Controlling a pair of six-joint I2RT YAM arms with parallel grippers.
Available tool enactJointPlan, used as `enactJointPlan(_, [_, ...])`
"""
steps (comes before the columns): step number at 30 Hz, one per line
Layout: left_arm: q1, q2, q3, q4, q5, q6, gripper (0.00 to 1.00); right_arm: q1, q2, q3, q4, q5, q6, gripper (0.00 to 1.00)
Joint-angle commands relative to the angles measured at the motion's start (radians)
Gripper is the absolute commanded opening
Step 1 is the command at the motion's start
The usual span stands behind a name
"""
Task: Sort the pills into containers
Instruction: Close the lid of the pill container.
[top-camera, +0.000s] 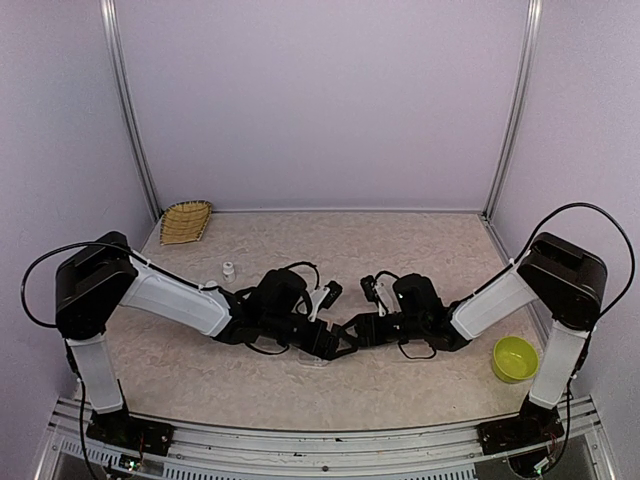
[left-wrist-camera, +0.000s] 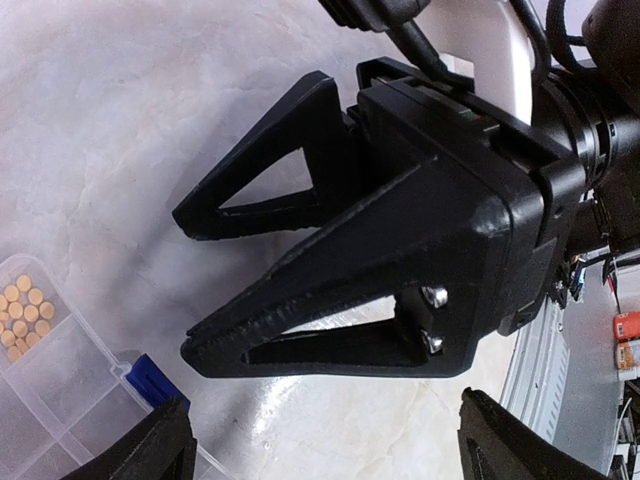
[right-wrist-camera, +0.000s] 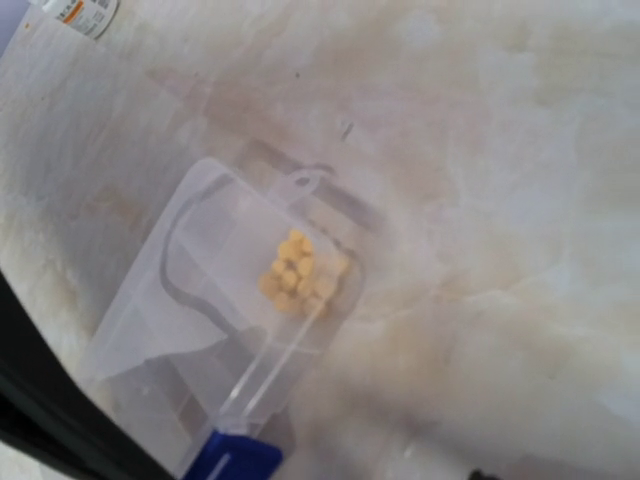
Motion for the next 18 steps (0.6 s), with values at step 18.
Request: enactJointPlan(18, [0.025, -0.173, -0.032, -0.056, -0.083, 0.020, 0.89, -0.019, 0.012, -0.041, -0.109, 0.024, 0.016, 0.64])
